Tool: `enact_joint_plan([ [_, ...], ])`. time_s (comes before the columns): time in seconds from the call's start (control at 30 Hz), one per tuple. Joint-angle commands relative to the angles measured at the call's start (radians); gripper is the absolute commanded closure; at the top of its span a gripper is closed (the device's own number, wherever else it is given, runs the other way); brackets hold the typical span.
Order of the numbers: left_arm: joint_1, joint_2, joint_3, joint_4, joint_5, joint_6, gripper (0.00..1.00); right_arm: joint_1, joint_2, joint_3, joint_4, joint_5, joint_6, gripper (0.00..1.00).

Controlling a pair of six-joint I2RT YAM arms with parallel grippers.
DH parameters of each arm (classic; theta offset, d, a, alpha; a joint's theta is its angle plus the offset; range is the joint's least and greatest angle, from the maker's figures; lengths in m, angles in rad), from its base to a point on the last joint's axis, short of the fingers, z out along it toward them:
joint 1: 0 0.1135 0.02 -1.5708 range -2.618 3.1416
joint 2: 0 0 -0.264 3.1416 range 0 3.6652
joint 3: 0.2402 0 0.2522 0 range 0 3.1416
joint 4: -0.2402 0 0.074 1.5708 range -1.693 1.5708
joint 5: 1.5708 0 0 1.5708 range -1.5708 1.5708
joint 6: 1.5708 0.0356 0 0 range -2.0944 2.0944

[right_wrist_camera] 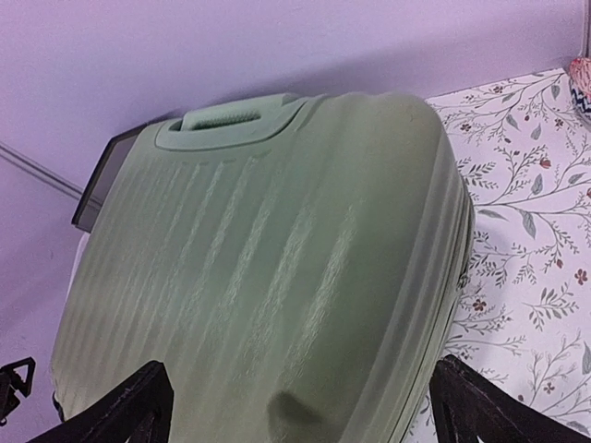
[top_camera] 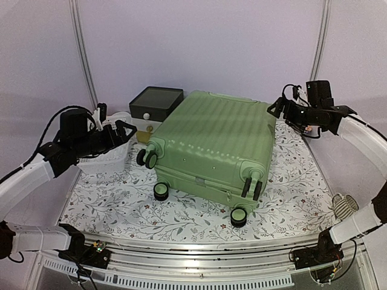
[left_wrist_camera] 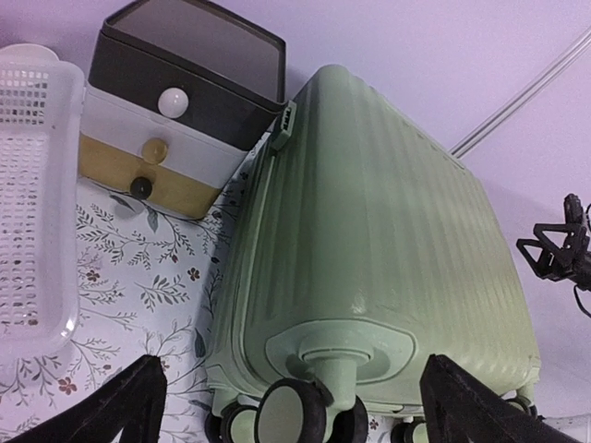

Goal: Open, take out, and arrange the luggage
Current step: Adjust the luggage at the center of the board.

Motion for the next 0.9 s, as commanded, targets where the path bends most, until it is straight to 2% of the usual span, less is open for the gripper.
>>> enact_joint_plan([
  [0.0, 0.069, 0.077, 0.039, 0.066, 0.091, 0.029, 0.02, -0.074, 0.091, 0.074, -0.003, -0.06, -0.009, 0.01],
  [0.13, 0.084, 0.148, 0.062, 0.081, 0.148, 0.016, 0.02, -0.136, 0.197, 0.15, 0.019, -0.161, -0.071, 0.01],
  [0.23, 0.083, 0.15, 0.021, 0.152, 0.211, -0.007, 0.02, -0.149, 0.279, 0.219, 0.0, -0.175, -0.102, 0.01],
  [0.47, 0.085, 0.202, 0.018, 0.128, 0.23, -0.005, 0.02, -0.153, 0.433, 0.339, 0.0, -0.174, -0.097, 0.01],
  [0.87, 0.0, 0.036, -0.195, 0.162, 0.277, -0.138, 0.05, -0.153, 0.632, 0.538, -0.007, -0.17, -0.095, 0.01],
])
